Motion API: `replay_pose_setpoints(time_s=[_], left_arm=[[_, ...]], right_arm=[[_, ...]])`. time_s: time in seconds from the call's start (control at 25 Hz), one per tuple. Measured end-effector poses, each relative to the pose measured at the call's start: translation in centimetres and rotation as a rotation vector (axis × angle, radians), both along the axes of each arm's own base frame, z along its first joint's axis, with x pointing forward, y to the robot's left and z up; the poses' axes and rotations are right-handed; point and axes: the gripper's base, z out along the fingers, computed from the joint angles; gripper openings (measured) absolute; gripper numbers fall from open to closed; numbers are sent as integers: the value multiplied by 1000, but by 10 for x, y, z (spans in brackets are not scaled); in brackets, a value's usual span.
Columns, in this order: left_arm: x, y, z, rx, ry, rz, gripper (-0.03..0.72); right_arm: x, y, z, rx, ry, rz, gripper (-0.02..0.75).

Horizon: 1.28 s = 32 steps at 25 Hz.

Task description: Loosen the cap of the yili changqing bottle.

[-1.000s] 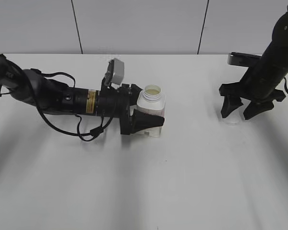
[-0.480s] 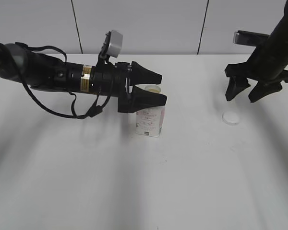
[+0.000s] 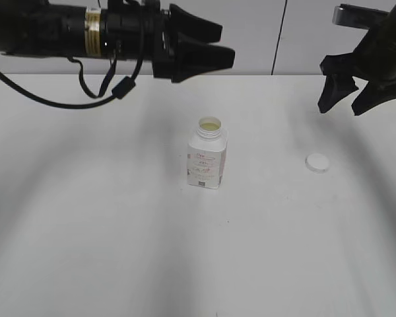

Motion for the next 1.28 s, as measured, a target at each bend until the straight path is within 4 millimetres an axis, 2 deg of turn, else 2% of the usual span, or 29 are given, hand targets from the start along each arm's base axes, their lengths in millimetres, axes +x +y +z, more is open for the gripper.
replay_pose_setpoints(time_s=[0.16,0.4,0.64,0.76,0.84,0.96,1.28], left_arm=[[10,15,38,105,-56,317,566],[28,59,82,229,-202,897,566],[41,111,87,302,-187,1366,568],[42,141,81,326,-72,1549,571],[40,159,73,353,63,1648,569],[32,176,58,456,262,1680,568],[5,173,31,761,634,1473,566]], right_arm=[[-3,1,12,4,26,19,533],[-1,3,35,24,30,43,533],[5,5,54,47,-31,39,533],[6,5,57,49,-43,35,533],[6,5,58,49,-45,35,533],[6,5,58,49,-44,35,533],[6,5,58,44,-41,35,533]])
